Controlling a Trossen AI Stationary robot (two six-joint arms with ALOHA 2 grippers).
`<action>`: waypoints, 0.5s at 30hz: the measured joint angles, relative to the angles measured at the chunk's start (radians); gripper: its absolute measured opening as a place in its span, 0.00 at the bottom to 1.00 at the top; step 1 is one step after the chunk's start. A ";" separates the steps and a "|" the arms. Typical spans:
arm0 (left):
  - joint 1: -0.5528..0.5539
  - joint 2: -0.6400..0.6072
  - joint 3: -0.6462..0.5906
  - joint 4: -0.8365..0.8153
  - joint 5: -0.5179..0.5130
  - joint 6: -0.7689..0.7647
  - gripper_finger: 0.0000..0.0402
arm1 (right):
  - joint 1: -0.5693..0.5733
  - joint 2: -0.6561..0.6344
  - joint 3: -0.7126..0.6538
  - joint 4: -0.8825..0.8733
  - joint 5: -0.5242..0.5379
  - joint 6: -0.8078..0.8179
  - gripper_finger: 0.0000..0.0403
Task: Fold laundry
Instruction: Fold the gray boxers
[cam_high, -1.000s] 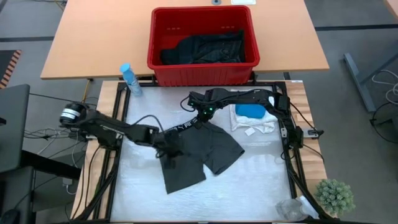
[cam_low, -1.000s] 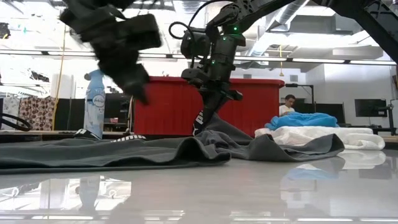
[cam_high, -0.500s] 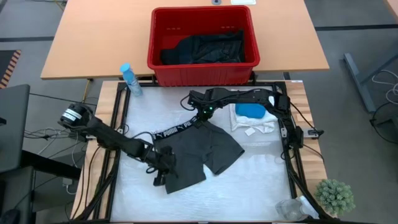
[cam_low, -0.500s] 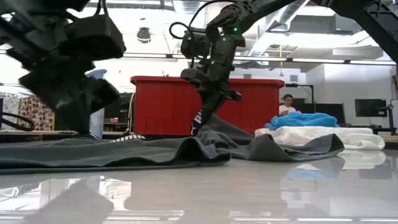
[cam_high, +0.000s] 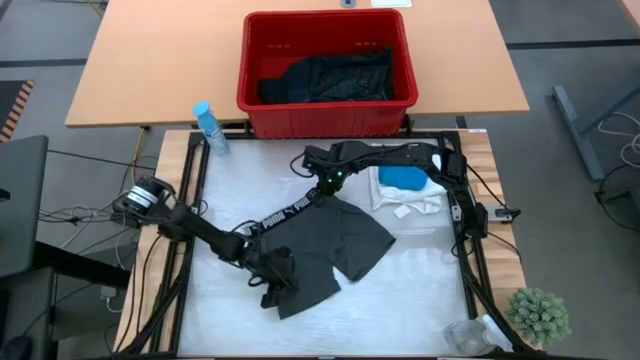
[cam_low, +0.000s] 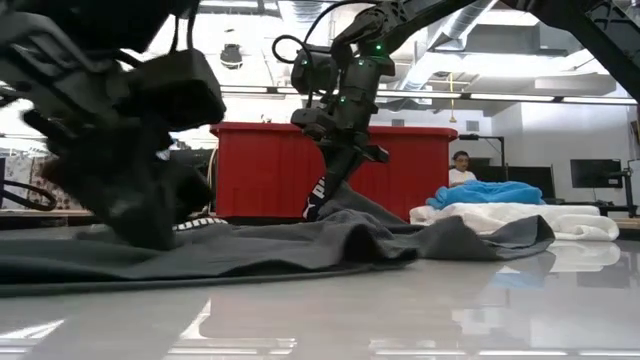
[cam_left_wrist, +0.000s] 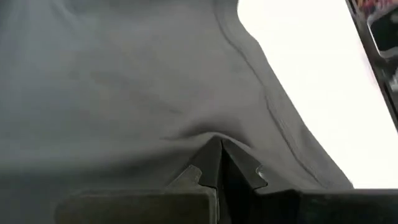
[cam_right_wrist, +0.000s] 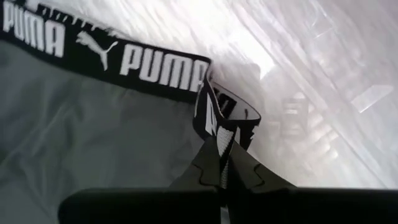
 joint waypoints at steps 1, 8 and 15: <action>0.010 0.017 0.006 0.039 0.000 0.000 0.00 | 0.000 0.000 0.000 0.000 -0.001 0.000 0.06; 0.074 0.159 0.154 0.111 0.158 0.025 0.00 | 0.003 0.000 0.000 -0.004 -0.006 0.008 0.06; 0.068 -0.002 0.198 -0.183 0.187 0.032 0.00 | 0.025 0.000 0.000 -0.006 -0.006 0.008 0.06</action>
